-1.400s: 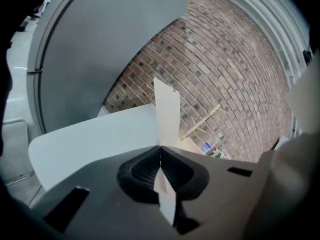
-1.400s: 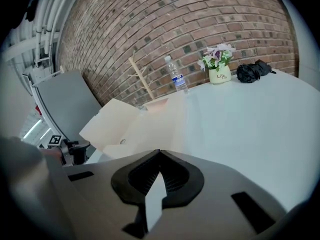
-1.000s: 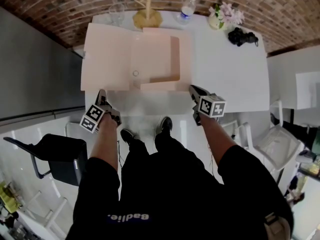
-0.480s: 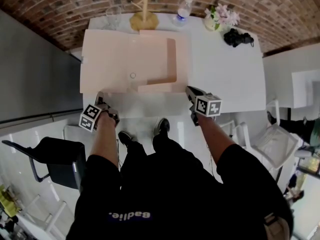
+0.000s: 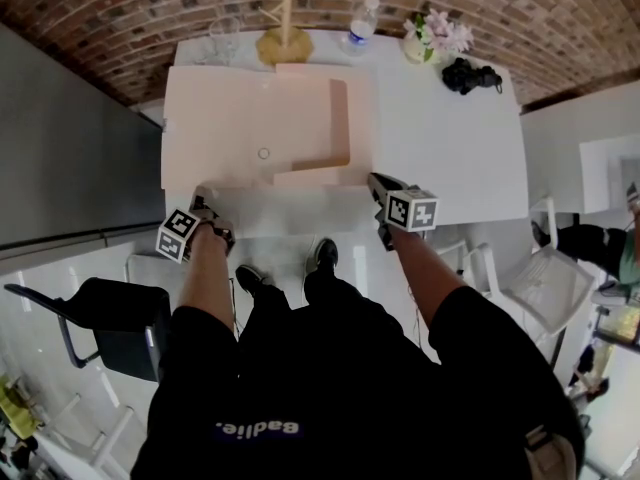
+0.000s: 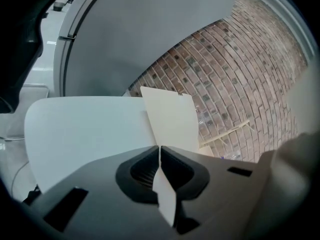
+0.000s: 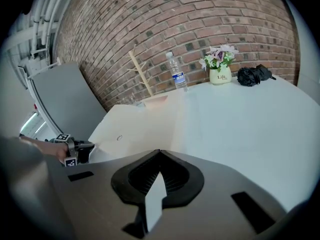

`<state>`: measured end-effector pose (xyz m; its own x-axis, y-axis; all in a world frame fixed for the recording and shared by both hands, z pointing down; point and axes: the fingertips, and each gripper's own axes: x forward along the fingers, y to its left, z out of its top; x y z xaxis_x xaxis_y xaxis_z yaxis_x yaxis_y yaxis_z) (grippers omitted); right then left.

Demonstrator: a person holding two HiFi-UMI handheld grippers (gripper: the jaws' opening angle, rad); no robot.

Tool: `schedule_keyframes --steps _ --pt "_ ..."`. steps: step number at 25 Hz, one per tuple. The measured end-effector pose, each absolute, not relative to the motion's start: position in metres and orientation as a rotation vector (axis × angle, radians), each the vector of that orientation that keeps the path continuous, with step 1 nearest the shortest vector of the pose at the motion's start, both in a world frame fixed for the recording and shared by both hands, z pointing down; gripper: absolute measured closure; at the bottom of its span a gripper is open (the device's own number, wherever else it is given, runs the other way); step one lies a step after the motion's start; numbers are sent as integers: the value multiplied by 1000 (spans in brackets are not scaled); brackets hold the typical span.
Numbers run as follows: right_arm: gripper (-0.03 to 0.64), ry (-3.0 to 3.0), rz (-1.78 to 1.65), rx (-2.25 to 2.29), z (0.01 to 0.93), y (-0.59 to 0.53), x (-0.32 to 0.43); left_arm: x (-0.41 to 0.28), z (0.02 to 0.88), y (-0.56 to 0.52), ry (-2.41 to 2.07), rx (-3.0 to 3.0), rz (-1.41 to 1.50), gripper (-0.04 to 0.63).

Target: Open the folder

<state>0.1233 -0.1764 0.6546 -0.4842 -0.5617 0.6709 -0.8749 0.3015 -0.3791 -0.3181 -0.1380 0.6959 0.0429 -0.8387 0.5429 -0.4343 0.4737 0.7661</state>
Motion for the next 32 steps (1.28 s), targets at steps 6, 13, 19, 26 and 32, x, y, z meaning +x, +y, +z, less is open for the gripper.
schedule_keyframes --steps 6,13,19,26,32 --pt "588 -2153 1037 1282 654 -181 125 -314 685 -138 -1552 1149 -479 586" --pt "586 -2195 1042 1297 640 -186 119 -302 653 -140 -1463 1305 -531 586" --pt "587 -2233 1018 1303 623 -184 117 -285 620 -144 -1384 1474 -527 533" --pt "586 -2269 990 1310 602 -169 122 -249 587 -139 -1267 1667 -454 474" --pt "586 -2298 1006 1330 587 -154 124 -218 568 -132 -1185 1800 -368 474"
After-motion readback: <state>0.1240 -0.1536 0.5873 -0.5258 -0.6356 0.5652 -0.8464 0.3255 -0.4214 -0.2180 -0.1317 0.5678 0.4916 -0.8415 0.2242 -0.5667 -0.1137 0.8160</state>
